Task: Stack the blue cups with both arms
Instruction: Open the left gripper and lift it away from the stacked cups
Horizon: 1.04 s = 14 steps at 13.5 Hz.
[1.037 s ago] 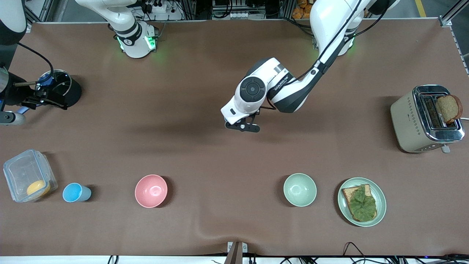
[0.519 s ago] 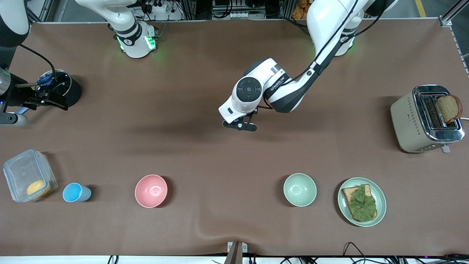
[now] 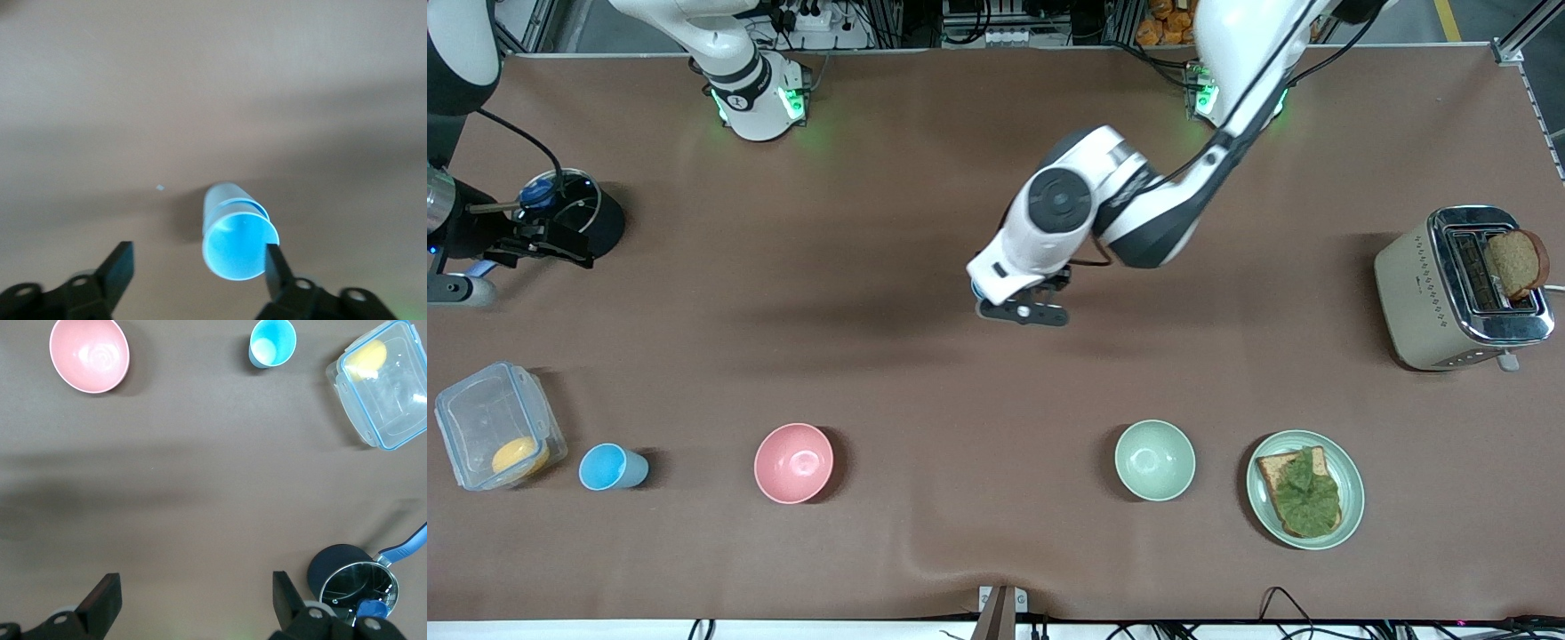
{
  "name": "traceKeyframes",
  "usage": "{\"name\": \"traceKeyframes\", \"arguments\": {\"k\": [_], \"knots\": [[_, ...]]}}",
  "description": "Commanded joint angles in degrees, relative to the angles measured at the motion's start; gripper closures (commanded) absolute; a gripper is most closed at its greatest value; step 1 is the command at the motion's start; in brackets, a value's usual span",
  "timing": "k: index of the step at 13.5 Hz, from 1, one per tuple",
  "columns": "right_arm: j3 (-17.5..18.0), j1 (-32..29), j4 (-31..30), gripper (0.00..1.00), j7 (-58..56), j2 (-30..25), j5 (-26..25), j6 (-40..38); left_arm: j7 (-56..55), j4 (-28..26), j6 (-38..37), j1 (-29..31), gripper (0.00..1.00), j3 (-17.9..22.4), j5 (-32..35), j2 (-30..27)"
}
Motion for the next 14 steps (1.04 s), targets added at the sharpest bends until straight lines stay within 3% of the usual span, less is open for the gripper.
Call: {"name": "traceKeyframes", "arguments": {"k": [1, 4, 6, 14], "knots": [[0.1, -0.1, -0.2, 0.0, -0.5, 0.1, -0.3, 0.2, 0.5, -2.0, -5.9, 6.7, 0.0, 0.7, 1.3, -10.5], [0.1, -0.1, -0.2, 0.0, -0.5, 0.2, -0.3, 0.2, 0.5, -2.1, -12.3, 13.3, 0.0, 0.8, 1.7, -16.1], [0.1, -0.1, -0.3, 0.0, -0.5, 0.2, -0.1, 0.3, 4.4, -1.9, -13.4, 16.9, 0.0, 0.6, 6.8, -17.8], [0.1, -0.5, -0.7, 0.0, -0.6, 0.3, 0.3, 0.6, 21.1, -1.4, -28.5, 28.5, 0.0, 1.3, -1.0, -27.5]]}}
